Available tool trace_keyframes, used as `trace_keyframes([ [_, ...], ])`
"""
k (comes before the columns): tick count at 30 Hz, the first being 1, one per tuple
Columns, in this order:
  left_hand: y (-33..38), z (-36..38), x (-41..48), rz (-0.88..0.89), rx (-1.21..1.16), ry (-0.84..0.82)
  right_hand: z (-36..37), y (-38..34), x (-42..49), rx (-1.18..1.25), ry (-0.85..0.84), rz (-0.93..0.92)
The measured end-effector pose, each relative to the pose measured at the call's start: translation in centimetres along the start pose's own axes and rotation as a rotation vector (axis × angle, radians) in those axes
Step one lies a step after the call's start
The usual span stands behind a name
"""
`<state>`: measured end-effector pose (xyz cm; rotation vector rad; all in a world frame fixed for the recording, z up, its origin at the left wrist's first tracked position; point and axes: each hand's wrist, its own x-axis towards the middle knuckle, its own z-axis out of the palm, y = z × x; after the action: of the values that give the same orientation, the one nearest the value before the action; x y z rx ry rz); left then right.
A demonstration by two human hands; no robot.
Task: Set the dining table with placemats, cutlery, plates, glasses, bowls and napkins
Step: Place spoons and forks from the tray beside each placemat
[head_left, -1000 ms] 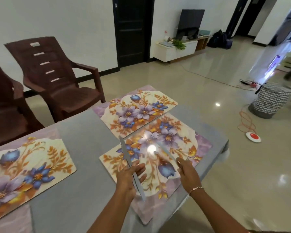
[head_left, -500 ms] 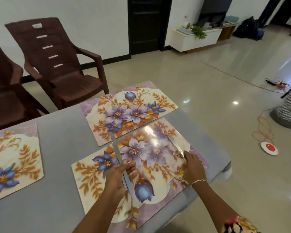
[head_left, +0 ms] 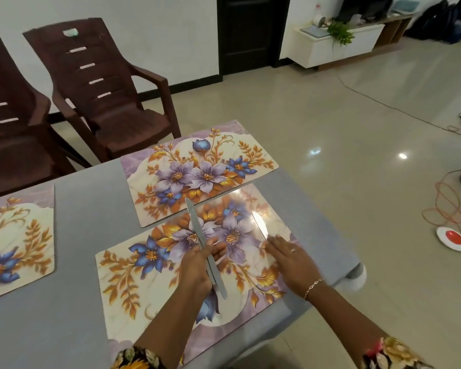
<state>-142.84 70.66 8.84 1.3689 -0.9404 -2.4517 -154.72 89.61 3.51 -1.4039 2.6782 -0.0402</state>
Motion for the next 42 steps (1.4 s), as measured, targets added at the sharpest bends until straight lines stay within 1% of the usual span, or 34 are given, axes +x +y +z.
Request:
trace_keyframes([
  [2,-0.2,0.6,-0.1,0.006,-0.009,-0.004,0.4,0.8,0.0,-0.032,-0.061,-0.059],
  [4,-0.4,1.2,-0.2,0.019,-0.001,-0.002,0.5,1.3,0.0,-0.019,-0.127,-0.043],
  [9,-1.2,2.5,-0.1,0.025,0.017,0.018,0.3,2.0,0.1,-0.027,-0.157,-0.121],
  [11,-1.6,3.2,-0.1,0.024,0.032,0.017,0.2,2.4,0.0,0.043,-0.198,-0.119],
  [14,-2.1,4.7,-0.4,0.025,0.039,-0.006,-0.3,3.1,0.0,0.077,-0.161,-0.171],
  [15,-2.4,5.2,-0.5,0.024,0.036,-0.013,-0.4,3.4,0.1,0.075,-0.147,-0.225],
  [16,-2.6,5.8,-0.6,0.025,0.033,-0.020,-0.3,3.7,0.1,0.066,-0.193,-0.238],
  [17,-2.8,6.4,-0.8,0.027,0.031,-0.025,-0.3,3.8,0.1,0.071,-0.205,-0.244],
  [24,-3.7,9.6,-1.1,0.070,0.045,-0.052,-0.7,4.5,0.3,-0.013,-0.214,-0.297],
  [26,-3.8,10.1,-0.8,0.076,0.056,-0.054,-1.1,4.6,0.0,0.112,-0.177,-0.243],
  [27,-3.8,10.5,-0.6,0.080,0.064,-0.059,-1.4,4.8,-0.1,0.241,-0.107,-0.180],
  [29,-4.2,11.4,0.1,0.095,0.083,-0.076,-2.2,5.8,-0.6,0.535,0.131,-0.007],
  [30,-4.5,12.0,0.5,0.102,0.090,-0.087,-2.8,6.5,-1.1,0.642,0.237,0.079],
  [31,-5.0,12.9,0.8,0.102,0.092,-0.105,-3.1,7.4,-1.6,0.711,0.327,0.139],
  [32,-5.7,14.0,1.3,0.096,0.092,-0.127,-3.4,8.3,-2.2,0.753,0.378,0.178],
  [34,-7.5,16.5,1.9,0.065,0.093,-0.181,-4.3,9.8,-3.5,0.813,0.358,0.212],
  [37,-10.4,21.2,2.6,-0.003,0.092,-0.293,-5.3,12.5,-4.9,0.918,0.240,0.270],
  [40,-13.3,26.2,3.3,-0.063,0.074,-0.386,-5.4,16.5,-5.8,1.036,0.237,0.433],
  [42,-15.0,29.4,3.7,-0.101,0.085,-0.425,-5.6,19.6,-6.1,1.051,0.231,0.513],
])
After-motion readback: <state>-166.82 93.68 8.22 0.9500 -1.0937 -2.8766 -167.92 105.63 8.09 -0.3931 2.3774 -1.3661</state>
